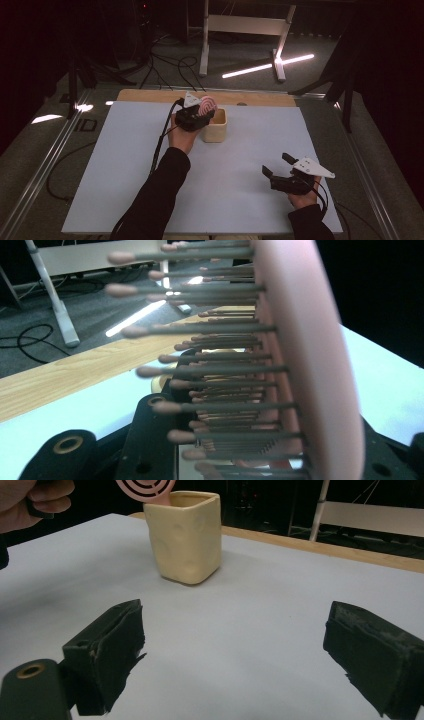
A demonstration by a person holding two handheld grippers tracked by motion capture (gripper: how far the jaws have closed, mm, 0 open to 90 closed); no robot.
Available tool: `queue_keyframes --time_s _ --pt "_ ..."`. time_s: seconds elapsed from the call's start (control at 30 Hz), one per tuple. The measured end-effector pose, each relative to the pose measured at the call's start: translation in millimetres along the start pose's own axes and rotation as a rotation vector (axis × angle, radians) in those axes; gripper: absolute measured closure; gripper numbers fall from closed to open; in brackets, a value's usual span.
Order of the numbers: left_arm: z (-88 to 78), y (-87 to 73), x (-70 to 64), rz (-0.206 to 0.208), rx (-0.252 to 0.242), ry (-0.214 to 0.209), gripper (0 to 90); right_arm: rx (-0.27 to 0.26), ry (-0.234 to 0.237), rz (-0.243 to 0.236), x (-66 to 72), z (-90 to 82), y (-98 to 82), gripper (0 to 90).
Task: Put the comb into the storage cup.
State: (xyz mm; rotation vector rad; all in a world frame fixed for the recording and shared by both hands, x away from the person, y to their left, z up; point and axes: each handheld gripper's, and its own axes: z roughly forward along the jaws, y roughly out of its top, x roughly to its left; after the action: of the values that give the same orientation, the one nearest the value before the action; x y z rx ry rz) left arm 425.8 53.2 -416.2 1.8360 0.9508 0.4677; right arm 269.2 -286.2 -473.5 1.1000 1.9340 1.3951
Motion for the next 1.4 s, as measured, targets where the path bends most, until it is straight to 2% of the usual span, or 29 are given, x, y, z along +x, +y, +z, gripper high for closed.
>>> queue_keyframes --time_s 0.3,0.47,0.67,0.8,0.9,1.17,1.4 --pt "0.7 -1.1 -0.8 0.014 0.015 0.002 58.1 0.0 0.003 0.001 0.6 0.6 -0.3 9.2" --pt "2.3 -2.2 -1.0 0.009 0.021 0.018 50.7 0.002 0.003 0.0 0.3 0.6 -0.5 9.2" --pt "3.1 -2.3 -0.4 0.005 0.027 0.013 42.6 0.005 0.003 -0.001 0.3 0.9 -0.7 9.2" --pt "3.5 -2.8 -0.6 0.007 0.029 0.026 33.9 0.006 0.004 0.001 0.4 1.0 -0.8 9.2" --pt "3.8 -2.9 -2.2 0.013 0.027 0.057 27.2 0.006 0.004 0.001 0.5 1.0 -0.8 9.2" --pt "5.8 -3.9 -2.3 0.008 0.043 0.062 16.0 0.003 0.003 0.0 0.4 0.7 -0.6 9.2" --pt "6.4 -5.5 -2.5 0.006 0.046 0.071 13.4 0.003 0.002 -0.003 0.7 1.0 -0.6 9.2"
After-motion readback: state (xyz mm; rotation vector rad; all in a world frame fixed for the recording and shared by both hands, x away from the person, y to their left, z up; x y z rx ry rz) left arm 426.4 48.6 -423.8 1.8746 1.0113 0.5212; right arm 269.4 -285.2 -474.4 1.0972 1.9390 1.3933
